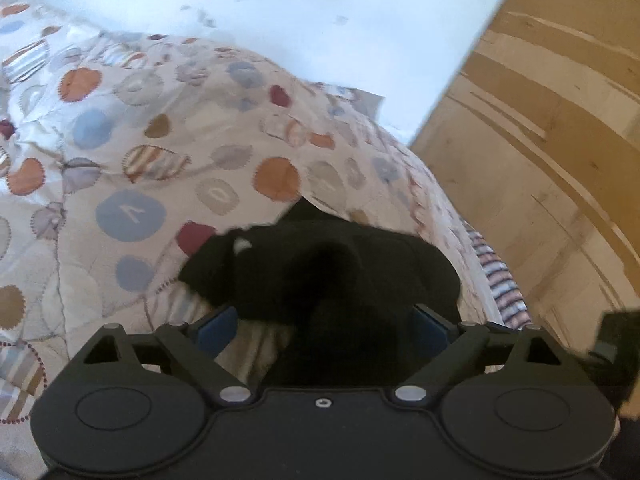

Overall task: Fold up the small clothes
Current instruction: 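Open both grippers and release the folded sweatshirt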

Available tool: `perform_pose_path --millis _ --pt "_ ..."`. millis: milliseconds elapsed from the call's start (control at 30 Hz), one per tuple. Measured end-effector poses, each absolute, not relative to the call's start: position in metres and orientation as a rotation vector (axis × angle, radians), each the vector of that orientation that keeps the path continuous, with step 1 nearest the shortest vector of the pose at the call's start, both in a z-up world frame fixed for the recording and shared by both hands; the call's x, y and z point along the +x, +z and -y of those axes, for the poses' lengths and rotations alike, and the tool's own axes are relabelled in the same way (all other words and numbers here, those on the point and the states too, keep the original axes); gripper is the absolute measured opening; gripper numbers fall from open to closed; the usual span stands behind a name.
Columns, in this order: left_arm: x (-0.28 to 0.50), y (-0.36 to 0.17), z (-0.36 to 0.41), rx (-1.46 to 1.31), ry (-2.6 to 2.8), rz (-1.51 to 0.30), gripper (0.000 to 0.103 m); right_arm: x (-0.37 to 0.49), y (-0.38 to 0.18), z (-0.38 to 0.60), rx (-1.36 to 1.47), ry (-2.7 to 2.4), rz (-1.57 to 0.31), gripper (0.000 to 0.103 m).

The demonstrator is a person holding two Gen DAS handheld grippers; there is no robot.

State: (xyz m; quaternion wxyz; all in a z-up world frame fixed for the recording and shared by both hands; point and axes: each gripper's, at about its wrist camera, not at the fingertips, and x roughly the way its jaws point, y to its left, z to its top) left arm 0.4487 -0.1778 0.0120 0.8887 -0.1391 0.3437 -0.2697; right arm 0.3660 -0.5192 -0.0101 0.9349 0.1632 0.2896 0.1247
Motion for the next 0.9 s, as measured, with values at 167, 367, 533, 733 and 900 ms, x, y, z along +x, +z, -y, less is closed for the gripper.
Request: perform_pose_path --millis 167,367,533,733,900 --pt "0.424 0.001 0.178 -0.223 -0.541 -0.715 0.094 0.35 -0.026 0.52 0.337 0.223 -0.613 0.103" --pt "0.397 -0.007 0.181 -0.168 -0.528 -0.685 0.102 0.321 -0.033 0.51 0.375 0.208 -0.588 0.103" --pt "0.379 -0.007 0.181 -0.178 -0.511 -0.664 0.102 0.305 -0.032 0.495 0.312 0.186 -0.588 0.103" --pt "0.373 -0.008 0.183 -0.135 -0.468 -0.696 0.102 0.292 -0.031 0.487 0.29 0.155 -0.595 0.103" --pt "0.366 -0.007 0.185 -0.076 -0.441 -0.662 0.102 0.287 -0.026 0.481 0.23 0.147 -0.596 0.103"
